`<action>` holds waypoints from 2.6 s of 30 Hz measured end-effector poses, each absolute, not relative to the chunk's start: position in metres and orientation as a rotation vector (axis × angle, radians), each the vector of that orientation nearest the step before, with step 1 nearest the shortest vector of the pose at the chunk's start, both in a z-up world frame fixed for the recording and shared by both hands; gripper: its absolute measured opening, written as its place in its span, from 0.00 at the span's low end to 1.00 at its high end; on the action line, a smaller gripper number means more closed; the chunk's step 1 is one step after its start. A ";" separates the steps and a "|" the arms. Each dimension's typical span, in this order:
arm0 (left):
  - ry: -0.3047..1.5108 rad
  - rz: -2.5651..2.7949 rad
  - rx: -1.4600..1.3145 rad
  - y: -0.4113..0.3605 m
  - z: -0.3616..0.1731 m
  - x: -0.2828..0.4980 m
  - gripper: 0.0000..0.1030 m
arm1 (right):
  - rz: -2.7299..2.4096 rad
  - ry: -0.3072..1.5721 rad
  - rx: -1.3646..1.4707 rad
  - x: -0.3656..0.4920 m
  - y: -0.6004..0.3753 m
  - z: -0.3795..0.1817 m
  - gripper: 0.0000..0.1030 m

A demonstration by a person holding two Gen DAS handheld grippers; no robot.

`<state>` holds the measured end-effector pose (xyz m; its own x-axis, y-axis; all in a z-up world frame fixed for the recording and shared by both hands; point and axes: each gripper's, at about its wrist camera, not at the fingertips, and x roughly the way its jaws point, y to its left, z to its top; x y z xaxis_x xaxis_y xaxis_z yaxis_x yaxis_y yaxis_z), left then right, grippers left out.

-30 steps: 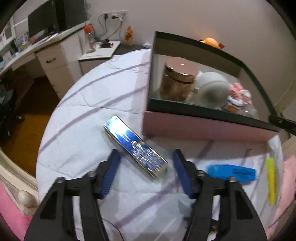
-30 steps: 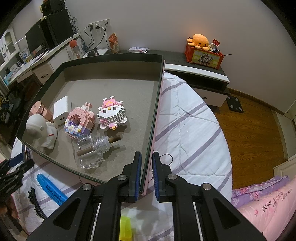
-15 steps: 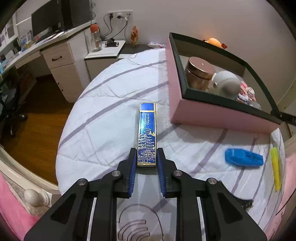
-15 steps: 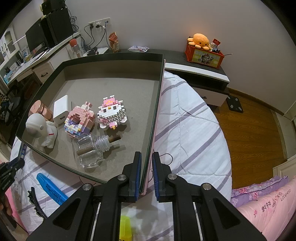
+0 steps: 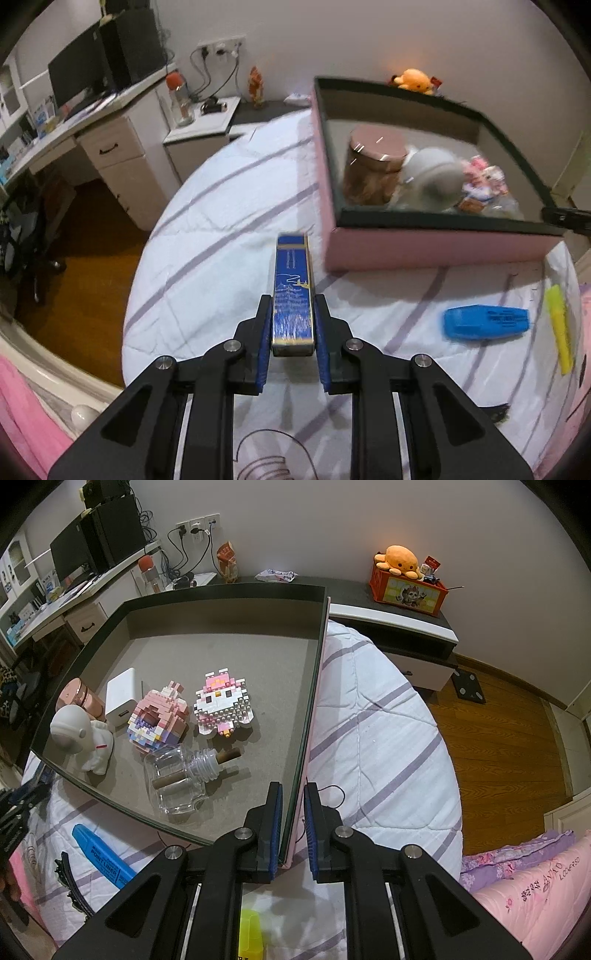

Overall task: Organize rigid objects
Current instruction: 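Carry the lighter box into the pink box and open the left gripper, then raise the left gripper and move it over the black hair clip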

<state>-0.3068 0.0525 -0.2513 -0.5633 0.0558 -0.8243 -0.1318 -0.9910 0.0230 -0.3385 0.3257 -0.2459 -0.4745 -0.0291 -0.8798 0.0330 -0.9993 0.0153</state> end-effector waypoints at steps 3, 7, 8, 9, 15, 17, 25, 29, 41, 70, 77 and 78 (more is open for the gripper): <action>0.148 2.694 -1.354 0.059 -0.235 -0.302 0.20 | -2.666 0.003 1.592 -0.339 0.326 -0.246 0.11; 0.199 2.700 -1.338 0.063 -0.224 -0.304 0.20 | -2.667 0.003 1.592 -0.339 0.326 -0.246 0.11; 0.204 2.689 -1.356 0.063 -0.227 -0.307 0.20 | -2.666 0.002 1.591 -0.339 0.326 -0.246 0.11; 0.195 2.682 -1.371 0.062 -0.230 -0.309 0.20 | -2.667 0.003 1.591 -0.339 0.326 -0.246 0.11; 0.115 2.639 -1.354 0.050 -0.235 -0.290 0.20 | -2.663 0.001 1.592 -0.339 0.325 -0.246 0.11; 0.099 2.633 -1.342 0.046 -0.232 -0.286 0.20 | -2.663 0.002 1.593 -0.339 0.326 -0.247 0.11; 0.098 2.646 -1.260 0.045 -0.210 -0.273 0.20 | -2.661 0.003 1.596 -0.339 0.326 -0.247 0.12; 0.116 2.647 -1.203 0.055 -0.195 -0.269 0.20 | -2.662 0.002 1.594 -0.339 0.326 -0.247 0.12; 0.164 2.512 -1.055 0.126 -0.153 -0.298 0.20 | -2.658 -0.001 1.594 -0.339 0.325 -0.249 0.12; 0.207 2.419 -1.309 0.180 -0.229 -0.364 0.28 | -2.653 0.022 1.610 -0.336 0.322 -0.252 0.12; 0.140 2.434 -1.214 0.167 -0.208 -0.345 0.67 | -2.655 0.058 1.631 -0.337 0.320 -0.250 0.12; 0.126 2.439 -1.203 0.163 -0.205 -0.342 0.68 | -2.655 0.058 1.633 -0.337 0.320 -0.250 0.12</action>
